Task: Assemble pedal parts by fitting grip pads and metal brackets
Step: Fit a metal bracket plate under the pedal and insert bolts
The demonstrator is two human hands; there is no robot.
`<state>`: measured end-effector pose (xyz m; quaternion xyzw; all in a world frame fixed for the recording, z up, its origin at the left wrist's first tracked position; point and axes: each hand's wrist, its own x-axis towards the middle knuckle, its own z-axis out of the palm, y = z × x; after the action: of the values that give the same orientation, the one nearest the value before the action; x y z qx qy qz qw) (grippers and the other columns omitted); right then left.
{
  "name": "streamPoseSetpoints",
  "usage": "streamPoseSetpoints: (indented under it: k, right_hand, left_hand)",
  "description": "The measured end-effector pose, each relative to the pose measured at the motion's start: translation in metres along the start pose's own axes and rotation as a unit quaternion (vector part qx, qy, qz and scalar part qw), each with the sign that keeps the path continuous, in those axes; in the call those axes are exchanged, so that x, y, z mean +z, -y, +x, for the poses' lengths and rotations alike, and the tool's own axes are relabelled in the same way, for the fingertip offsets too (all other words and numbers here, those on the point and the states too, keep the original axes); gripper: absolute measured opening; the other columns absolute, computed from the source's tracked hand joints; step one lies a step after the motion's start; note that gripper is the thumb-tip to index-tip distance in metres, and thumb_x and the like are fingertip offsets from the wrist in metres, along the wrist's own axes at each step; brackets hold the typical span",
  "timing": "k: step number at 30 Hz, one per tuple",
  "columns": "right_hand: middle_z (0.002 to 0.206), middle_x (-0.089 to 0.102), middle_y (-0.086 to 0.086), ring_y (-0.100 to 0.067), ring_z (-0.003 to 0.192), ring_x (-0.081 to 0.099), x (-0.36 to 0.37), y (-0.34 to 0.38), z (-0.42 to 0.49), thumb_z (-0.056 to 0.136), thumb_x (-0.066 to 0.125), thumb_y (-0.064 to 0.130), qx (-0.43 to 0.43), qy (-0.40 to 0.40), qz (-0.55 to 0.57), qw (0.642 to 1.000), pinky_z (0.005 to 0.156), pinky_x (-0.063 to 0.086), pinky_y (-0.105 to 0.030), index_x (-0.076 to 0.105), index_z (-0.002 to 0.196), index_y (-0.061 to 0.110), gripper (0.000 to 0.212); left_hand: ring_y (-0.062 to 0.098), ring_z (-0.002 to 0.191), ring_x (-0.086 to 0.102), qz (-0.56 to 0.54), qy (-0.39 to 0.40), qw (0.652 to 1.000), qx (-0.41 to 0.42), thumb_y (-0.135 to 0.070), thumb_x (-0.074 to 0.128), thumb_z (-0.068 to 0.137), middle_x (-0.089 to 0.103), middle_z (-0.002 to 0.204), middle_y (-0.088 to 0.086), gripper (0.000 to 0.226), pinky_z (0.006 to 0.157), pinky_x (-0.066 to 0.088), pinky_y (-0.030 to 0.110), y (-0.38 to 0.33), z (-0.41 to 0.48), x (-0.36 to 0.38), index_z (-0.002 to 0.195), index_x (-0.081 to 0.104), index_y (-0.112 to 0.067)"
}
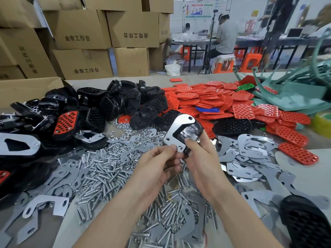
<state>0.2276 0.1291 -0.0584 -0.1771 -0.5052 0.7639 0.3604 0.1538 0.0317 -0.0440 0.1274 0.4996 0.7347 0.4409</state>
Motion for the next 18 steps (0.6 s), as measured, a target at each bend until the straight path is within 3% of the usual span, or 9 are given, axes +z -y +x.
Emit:
streamPoseSetpoints:
  k: [5, 13, 18]
  right_hand:
    - [0.097, 0.077, -0.002, -0.013, 0.074, 0.066, 0.0004, -0.0008, 0.0001, 0.103, 0.049, 0.001, 0.005, -0.012, 0.010, 1.000, 0.061, 0.050, -0.030, 0.071, 0.112, 0.030, 0.037]
    - [0.088, 0.070, -0.005, -0.021, 0.066, 0.055, 0.0009, -0.0012, -0.0011, 0.105, 0.048, 0.002, 0.021, -0.002, 0.019, 1.000, 0.053, 0.042, -0.030, 0.067, 0.117, 0.024, 0.032]
    - [0.084, 0.071, -0.007, -0.020, 0.058, 0.054, 0.0011, -0.0003, -0.0007, 0.104, 0.049, 0.002, 0.030, -0.004, 0.027, 0.999, 0.045, 0.042, -0.028, 0.068, 0.112, 0.026, 0.032]
  left_hand:
    - [0.013, 0.059, 0.062, 0.028, 0.001, 1.000, 0.015, -0.011, 0.065, 0.095, 0.073, 0.079, 0.011, 0.014, 0.057, 0.056, 0.024, -0.0017, 0.0015, -0.0035, 0.098, 0.066, 0.002]
    - [0.014, 0.061, 0.064, 0.139, -0.029, 0.987, 0.074, -0.016, 0.068, 0.096, 0.074, 0.077, 0.009, 0.017, 0.056, 0.054, 0.026, 0.0028, 0.0052, -0.0055, 0.096, 0.067, 0.000]
    - [0.015, 0.061, 0.064, 0.103, -0.015, 0.993, 0.054, -0.014, 0.066, 0.096, 0.074, 0.080, 0.010, 0.017, 0.060, 0.056, 0.028, 0.0024, 0.0033, -0.0060, 0.101, 0.062, 0.002]
